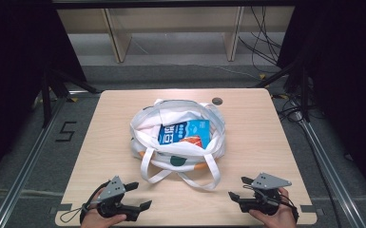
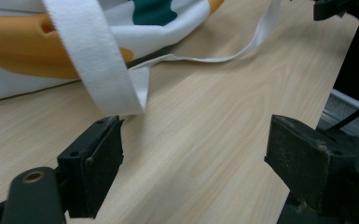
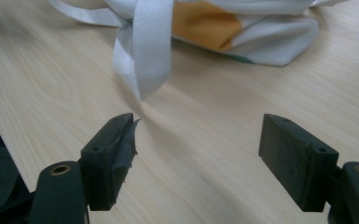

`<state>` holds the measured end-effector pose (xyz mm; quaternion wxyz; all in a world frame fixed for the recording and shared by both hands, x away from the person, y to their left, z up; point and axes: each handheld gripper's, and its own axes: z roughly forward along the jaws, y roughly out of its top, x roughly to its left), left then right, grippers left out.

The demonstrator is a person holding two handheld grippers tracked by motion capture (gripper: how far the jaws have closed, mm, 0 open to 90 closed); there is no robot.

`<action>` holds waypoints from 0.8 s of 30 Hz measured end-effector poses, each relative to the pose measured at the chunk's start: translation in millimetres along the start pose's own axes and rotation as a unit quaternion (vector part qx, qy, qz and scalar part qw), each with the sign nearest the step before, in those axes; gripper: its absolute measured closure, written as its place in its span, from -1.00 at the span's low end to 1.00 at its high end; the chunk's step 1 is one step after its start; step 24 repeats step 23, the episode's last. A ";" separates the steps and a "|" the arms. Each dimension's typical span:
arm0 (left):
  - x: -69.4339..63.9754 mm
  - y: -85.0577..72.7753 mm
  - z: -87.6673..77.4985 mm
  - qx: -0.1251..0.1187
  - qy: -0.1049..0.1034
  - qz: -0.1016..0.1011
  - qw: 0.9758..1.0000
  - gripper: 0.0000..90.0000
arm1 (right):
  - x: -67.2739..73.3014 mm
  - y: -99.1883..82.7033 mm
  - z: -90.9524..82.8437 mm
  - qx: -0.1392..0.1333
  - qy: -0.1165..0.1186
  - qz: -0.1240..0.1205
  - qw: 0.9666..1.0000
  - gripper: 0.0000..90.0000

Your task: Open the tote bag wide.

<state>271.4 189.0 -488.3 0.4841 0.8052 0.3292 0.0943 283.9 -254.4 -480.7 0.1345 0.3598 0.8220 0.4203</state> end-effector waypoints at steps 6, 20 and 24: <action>-4.1 -1.9 2.6 0.006 0.005 0.009 1.000 -0.61 | 4.1 -7.9 0.0 0.001 -0.003 -0.011 1.000 -0.39; -0.2 -2.6 5.4 0.009 0.012 0.018 1.000 -0.61 | 10.6 -12.6 2.4 0.014 0.006 -0.004 1.000 -0.38; -0.1 -2.5 5.4 0.010 0.013 0.018 1.000 -0.61 | 10.6 -12.7 2.7 0.014 0.007 -0.004 1.000 -0.38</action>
